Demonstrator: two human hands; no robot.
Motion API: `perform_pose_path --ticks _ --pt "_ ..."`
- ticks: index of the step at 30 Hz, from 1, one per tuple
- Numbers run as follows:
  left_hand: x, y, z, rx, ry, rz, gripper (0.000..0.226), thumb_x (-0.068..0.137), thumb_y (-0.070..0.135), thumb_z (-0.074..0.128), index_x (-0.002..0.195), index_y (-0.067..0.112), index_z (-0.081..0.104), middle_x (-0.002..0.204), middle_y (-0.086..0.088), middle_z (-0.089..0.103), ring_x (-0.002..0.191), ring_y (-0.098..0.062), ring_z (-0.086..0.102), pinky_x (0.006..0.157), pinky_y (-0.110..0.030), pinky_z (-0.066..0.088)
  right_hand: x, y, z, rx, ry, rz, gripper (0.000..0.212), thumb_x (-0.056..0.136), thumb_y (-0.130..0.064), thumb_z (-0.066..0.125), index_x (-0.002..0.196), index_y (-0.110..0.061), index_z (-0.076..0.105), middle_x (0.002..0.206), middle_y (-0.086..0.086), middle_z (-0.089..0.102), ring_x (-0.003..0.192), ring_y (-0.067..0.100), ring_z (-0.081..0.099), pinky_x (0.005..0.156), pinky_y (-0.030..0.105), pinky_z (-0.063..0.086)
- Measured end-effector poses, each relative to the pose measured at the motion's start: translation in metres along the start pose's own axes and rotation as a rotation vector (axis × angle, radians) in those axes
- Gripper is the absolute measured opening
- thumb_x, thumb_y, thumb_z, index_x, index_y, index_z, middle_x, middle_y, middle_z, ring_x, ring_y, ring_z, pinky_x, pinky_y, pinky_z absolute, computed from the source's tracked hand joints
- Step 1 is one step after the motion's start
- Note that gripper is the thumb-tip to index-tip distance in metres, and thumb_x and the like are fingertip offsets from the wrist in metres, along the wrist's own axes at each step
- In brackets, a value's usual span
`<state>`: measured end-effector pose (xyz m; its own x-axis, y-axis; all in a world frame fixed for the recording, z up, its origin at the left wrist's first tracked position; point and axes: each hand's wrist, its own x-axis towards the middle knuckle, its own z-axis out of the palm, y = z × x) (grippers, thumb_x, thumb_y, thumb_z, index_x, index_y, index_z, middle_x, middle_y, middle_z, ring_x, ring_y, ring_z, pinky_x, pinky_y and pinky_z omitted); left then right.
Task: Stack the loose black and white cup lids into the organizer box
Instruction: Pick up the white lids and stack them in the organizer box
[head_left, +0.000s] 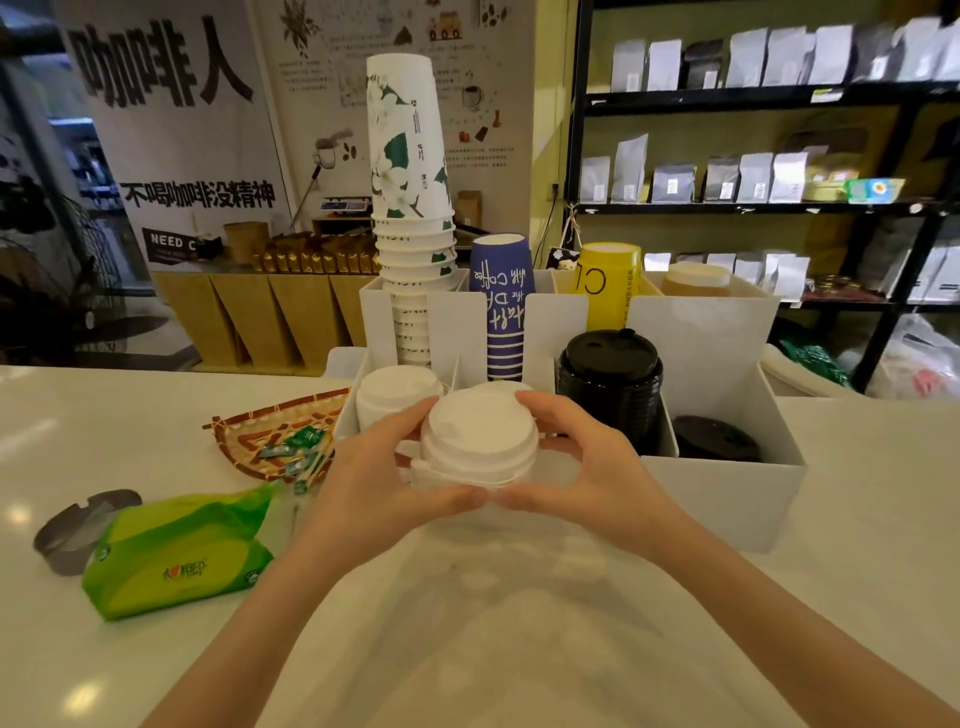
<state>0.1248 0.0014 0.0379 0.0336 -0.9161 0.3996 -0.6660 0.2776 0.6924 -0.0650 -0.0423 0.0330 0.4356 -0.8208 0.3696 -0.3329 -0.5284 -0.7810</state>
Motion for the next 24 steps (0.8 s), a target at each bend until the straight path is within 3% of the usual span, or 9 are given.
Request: perform_pose_path --ticks 2,4,8,10,12,13,18,21,24 --pt "0.011 0.006 -0.004 0.023 0.018 0.026 0.097 0.041 0.062 0.067 0.129 0.032 0.040 0.113 0.019 0.051 0.100 -0.002 0.048 0.079 -0.017 0.041 0.009 -0.004 -0.006 0.017 0.025 -0.031 0.074 0.059 -0.031 0.081 0.122 -0.037 0.043 0.120 -0.018 0.055 0.110 -0.001 0.052 0.094 0.018 0.043" --pt "0.027 0.009 -0.005 0.026 0.027 0.045 0.090 0.049 0.051 0.075 0.129 0.032 0.040 0.112 0.017 0.052 0.099 -0.002 0.048 0.074 -0.014 0.040 0.020 -0.006 -0.011 0.036 0.050 -0.054 0.069 0.062 -0.028 0.080 0.120 -0.037 0.042 0.123 -0.014 0.052 0.113 0.001 0.051 0.096 0.018 0.043" --pt "0.059 0.007 0.004 -0.002 0.059 0.031 0.083 0.056 0.038 0.079 0.129 0.031 0.040 0.123 0.009 0.054 0.103 -0.006 0.047 0.079 -0.020 0.041 0.037 -0.002 -0.013 -0.010 0.115 -0.067 0.068 0.070 -0.027 0.073 0.129 -0.029 0.038 0.133 -0.008 0.043 0.121 0.003 0.042 0.106 0.024 0.037" --pt "0.069 0.003 0.010 -0.024 0.043 0.039 0.078 0.057 0.037 0.079 0.126 0.031 0.043 0.125 0.007 0.056 0.104 -0.006 0.049 0.076 -0.016 0.041 0.041 0.001 -0.009 -0.094 0.122 -0.057 0.068 0.077 -0.029 0.067 0.134 -0.028 0.031 0.139 -0.007 0.037 0.121 -0.001 0.034 0.105 0.013 0.028" --pt "0.075 -0.002 0.013 -0.054 0.020 0.039 0.075 0.056 0.038 0.079 0.124 0.032 0.046 0.123 0.006 0.059 0.104 -0.007 0.052 0.075 -0.013 0.041 0.045 0.003 -0.004 -0.195 0.109 -0.053 0.067 0.083 -0.030 0.059 0.139 -0.025 0.023 0.145 -0.006 0.028 0.123 -0.003 0.025 0.095 -0.003 0.016" --pt "0.077 -0.005 0.015 -0.063 0.016 0.037 0.075 0.057 0.039 0.079 0.124 0.032 0.046 0.122 0.006 0.059 0.104 -0.008 0.053 0.075 -0.013 0.041 0.046 0.005 0.000 -0.232 0.095 -0.052 0.068 0.085 -0.030 0.055 0.142 -0.022 0.018 0.149 -0.005 0.023 0.127 -0.002 0.022 0.096 -0.004 0.011" --pt "0.081 -0.011 0.020 -0.014 0.019 0.032 0.074 0.059 0.038 0.078 0.125 0.029 0.046 0.116 0.008 0.059 0.101 -0.009 0.053 0.073 -0.011 0.040 0.051 0.011 0.010 -0.283 0.021 -0.016 0.067 0.093 -0.023 0.041 0.144 -0.017 -0.001 0.156 0.000 0.001 0.143 0.015 0.002 0.114 0.026 0.011" --pt "0.083 -0.010 0.020 0.019 -0.016 0.027 0.072 0.060 0.039 0.077 0.125 0.028 0.046 0.112 0.010 0.057 0.100 -0.008 0.052 0.073 -0.013 0.041 0.053 0.010 0.010 -0.278 0.007 0.000 0.069 0.092 -0.018 0.042 0.143 -0.017 -0.004 0.155 -0.001 0.000 0.143 0.016 0.003 0.115 0.028 0.014" --pt "0.085 -0.010 0.021 0.074 -0.041 0.033 0.068 0.061 0.041 0.075 0.122 0.029 0.048 0.114 0.007 0.061 0.097 -0.009 0.052 0.074 -0.017 0.043 0.054 0.007 0.010 -0.290 -0.009 0.013 0.073 0.090 -0.019 0.046 0.143 -0.017 -0.004 0.154 -0.002 0.002 0.141 0.015 0.009 0.107 0.020 0.015"
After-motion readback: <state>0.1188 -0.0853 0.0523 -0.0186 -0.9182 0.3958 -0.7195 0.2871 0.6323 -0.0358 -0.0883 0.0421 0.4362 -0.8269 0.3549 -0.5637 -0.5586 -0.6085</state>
